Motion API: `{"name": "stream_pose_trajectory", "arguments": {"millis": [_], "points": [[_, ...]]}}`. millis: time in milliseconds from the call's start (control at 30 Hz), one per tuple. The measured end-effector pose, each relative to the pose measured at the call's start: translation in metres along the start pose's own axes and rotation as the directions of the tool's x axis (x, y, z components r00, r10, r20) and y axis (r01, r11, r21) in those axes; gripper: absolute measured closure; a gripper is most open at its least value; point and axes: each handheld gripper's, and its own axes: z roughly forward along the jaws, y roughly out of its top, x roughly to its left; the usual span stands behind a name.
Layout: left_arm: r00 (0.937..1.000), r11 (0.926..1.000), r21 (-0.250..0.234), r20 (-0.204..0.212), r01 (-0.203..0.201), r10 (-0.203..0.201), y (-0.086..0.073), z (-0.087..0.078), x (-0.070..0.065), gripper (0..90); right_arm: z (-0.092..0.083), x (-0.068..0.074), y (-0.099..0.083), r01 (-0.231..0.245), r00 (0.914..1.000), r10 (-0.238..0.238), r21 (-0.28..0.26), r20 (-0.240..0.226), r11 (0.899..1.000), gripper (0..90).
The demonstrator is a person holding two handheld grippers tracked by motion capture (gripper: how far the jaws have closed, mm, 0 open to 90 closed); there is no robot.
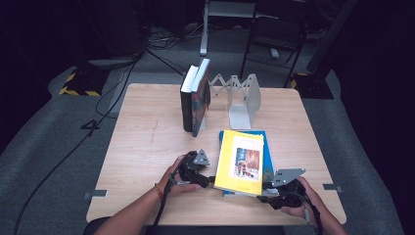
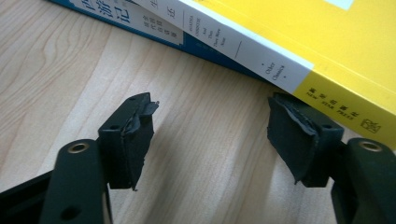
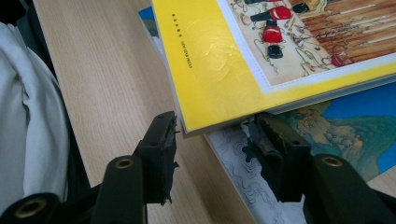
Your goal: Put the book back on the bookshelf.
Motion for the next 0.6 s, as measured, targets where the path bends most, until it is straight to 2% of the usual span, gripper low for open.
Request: {"name": "stream_pose_trajectory", "arguments": {"millis": [67,100,267,433,567,600], "points": [[1.0,1.0,0.002,0.006,-0.002,0.002,0.001,0.0,-0.001,32.6,0.0,-0.001,0.0,-0.014,0.9998,0.014,-0.014,-0.012,1.0,41.1],[1.0,1.0,0.001,0.007,-0.003,0.003,0.001,0.0,-0.002,33.0,-0.001,-0.002,0.0,-0.03,0.9989,0.028,-0.03,-0.038,0.999,39.3],[0.9997,0.9999,0.003,0.018,-0.017,0.017,0.002,0.001,-0.006,33.9,-0.004,-0.006,0.001,-0.078,0.994,0.072,-0.076,-0.083,0.994,30.6],[0.9995,0.9997,0.008,0.023,-0.021,0.021,0.002,0.001,-0.009,32.8,-0.008,-0.013,0.003,-0.172,0.9778,0.151,-0.139,-0.145,0.975,28.9],[0.9995,0.9997,0.005,0.019,-0.025,0.025,0.003,0.002,-0.01,31.6,-0.009,-0.02,0.003,-0.232,0.967,0.211,-0.155,-0.143,0.96,30.4],[0.9994,0.9996,0.006,0.021,-0.028,0.027,0.003,0.002,-0.01,31.6,-0.009,-0.022,0.002,-0.256,0.9611,0.234,-0.16,-0.147,0.953,31.1]]}}
